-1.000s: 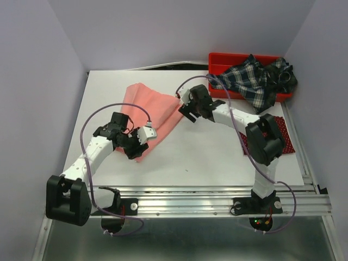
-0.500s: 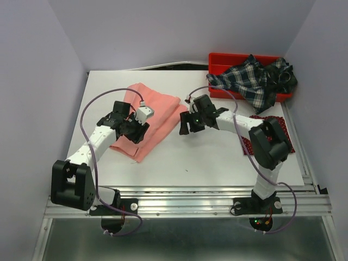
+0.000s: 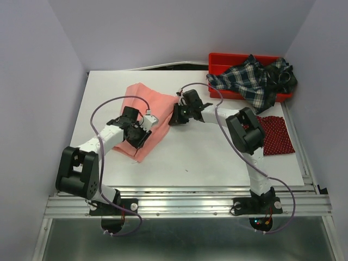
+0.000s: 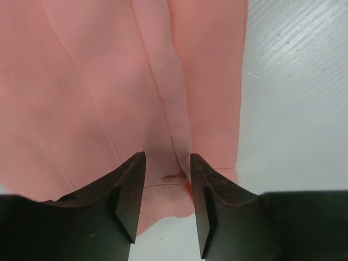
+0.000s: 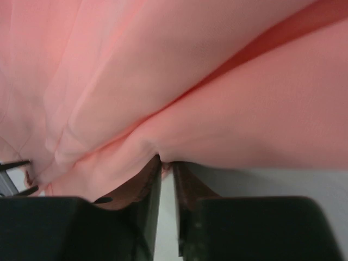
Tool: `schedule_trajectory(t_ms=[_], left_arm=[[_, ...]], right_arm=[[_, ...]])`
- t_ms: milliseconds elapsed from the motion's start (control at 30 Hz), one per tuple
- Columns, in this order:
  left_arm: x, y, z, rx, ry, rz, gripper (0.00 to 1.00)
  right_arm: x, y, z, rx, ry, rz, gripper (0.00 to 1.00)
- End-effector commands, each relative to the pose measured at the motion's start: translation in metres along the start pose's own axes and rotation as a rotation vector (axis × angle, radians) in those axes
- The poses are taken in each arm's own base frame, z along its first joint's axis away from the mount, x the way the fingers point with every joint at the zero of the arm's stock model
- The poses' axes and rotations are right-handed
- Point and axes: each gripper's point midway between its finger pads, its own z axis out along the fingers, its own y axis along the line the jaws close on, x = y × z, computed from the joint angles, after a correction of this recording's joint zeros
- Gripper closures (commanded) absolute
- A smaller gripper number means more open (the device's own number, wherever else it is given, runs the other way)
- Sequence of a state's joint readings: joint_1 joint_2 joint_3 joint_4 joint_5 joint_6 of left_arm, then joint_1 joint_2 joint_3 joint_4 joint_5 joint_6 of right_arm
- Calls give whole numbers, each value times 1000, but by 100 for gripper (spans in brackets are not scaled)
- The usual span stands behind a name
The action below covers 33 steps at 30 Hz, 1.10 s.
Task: Fold and stack the skirts
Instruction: Fold the skirt
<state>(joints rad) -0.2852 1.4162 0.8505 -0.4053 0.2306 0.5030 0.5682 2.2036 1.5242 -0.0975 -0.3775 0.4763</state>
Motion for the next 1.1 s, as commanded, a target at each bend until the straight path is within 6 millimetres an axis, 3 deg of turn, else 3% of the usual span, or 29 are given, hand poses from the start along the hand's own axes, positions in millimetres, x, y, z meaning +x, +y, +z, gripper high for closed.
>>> schedule_trajectory(t_ms=[0, 33, 133, 233, 267, 300, 333, 400, 433, 500, 533, 567, 600, 800, 967, 1067], left_arm=[[5, -15, 15, 55, 37, 40, 60], [8, -22, 21, 84, 60, 45, 62], [4, -41, 28, 150, 91, 86, 69], [-13, -49, 29, 181, 67, 70, 74], [-24, -47, 28, 178, 45, 59, 78], [-30, -47, 27, 179, 35, 41, 79], [-34, -48, 28, 176, 33, -2, 79], [-48, -46, 24, 167, 2, -39, 78], [-54, -47, 20, 168, -15, -82, 72], [-59, -50, 16, 179, -25, -110, 68], [-60, -49, 16, 167, -21, -135, 66], [-58, -48, 16, 158, -11, -147, 62], [-56, -47, 15, 153, 7, -157, 56], [-43, -44, 18, 117, 54, -184, 53], [-35, -37, 20, 58, 69, -206, 58], [-33, -36, 22, 51, 65, -206, 60]], right_arm=[[-34, -16, 28, 56, -76, -16, 84], [-31, -24, 38, 69, -68, -25, 84], [-56, -23, 35, 74, -123, -74, 82], [-87, -17, 14, 71, -193, -92, 77], [-106, -18, -4, 76, -236, -80, 74], [-111, -18, -14, 78, -248, -68, 70], [-108, -14, -21, 76, -240, -47, 58], [-92, -14, -44, 74, -213, -12, 52], [-57, -22, -44, 71, -137, 49, 48], [-29, -14, -54, 22, -73, 115, 48], [-16, 1, -63, -42, -28, 175, 49], [-1, 2, -65, -63, 6, 206, 50], [30, -7, -65, -60, 64, 255, 50], [76, 31, -62, -171, 118, 319, 49], [93, 56, -36, -217, 162, 340, 50], [109, 57, -18, -198, 204, 356, 53]])
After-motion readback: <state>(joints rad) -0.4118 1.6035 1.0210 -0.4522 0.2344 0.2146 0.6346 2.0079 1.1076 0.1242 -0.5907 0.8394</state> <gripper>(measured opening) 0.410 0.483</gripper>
